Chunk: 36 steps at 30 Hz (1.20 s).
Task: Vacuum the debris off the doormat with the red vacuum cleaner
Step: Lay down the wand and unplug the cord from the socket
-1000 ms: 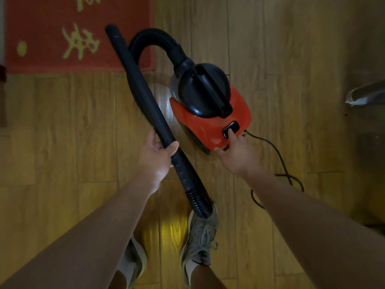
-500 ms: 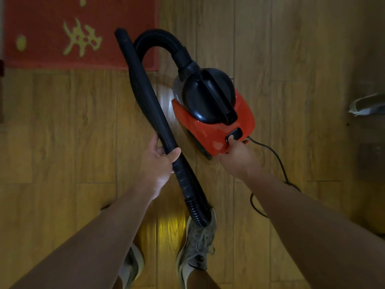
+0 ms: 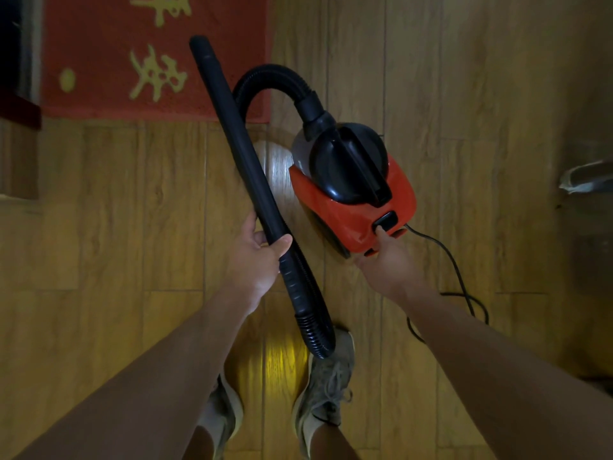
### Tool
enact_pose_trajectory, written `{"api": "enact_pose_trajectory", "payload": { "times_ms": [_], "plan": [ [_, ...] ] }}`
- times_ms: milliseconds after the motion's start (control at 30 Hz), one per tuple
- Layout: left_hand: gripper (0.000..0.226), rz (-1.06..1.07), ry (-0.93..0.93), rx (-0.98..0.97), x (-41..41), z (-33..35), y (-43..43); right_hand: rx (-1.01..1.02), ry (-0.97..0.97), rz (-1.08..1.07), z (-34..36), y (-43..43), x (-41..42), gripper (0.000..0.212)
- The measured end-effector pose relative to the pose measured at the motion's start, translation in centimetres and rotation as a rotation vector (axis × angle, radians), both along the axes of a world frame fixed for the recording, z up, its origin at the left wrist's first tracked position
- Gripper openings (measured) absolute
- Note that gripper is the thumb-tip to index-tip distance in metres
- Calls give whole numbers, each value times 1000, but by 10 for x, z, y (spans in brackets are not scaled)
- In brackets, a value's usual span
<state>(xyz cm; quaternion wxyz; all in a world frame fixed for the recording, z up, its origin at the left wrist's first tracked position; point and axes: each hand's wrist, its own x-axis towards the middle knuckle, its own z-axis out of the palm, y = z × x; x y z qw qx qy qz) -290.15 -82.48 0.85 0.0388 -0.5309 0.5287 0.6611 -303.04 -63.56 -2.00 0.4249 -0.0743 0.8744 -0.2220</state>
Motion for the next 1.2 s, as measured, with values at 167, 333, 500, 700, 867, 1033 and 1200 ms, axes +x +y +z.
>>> {"api": "enact_pose_trajectory", "payload": {
  "times_ms": [167, 333, 500, 700, 867, 1033, 1200],
  "plan": [
    [72, -12, 6, -30, 2, 8, -1, -28, 22, 1, 17, -5, 2, 14],
    [70, -39, -5, -62, 7, 18, -2, -42, 34, 2, 41, -11, 5, 16],
    [68, -45, -11, -88, 12, 26, -7, -46, 17, -19, 63, -22, 9, 36],
    [72, -23, 4, -72, 20, 26, -32, -80, 76, -27, 91, -60, 17, 39],
    [68, -13, 58, -68, 35, 27, -59, -140, 61, -5, 98, -119, 28, 54],
    [62, -11, 97, -10, 53, 25, -84, -189, 44, 34, 103, -179, 39, 45],
    [55, -65, 146, -6, 68, 19, -106, -241, -24, 117, 87, -244, 59, 52]
  ]
}}
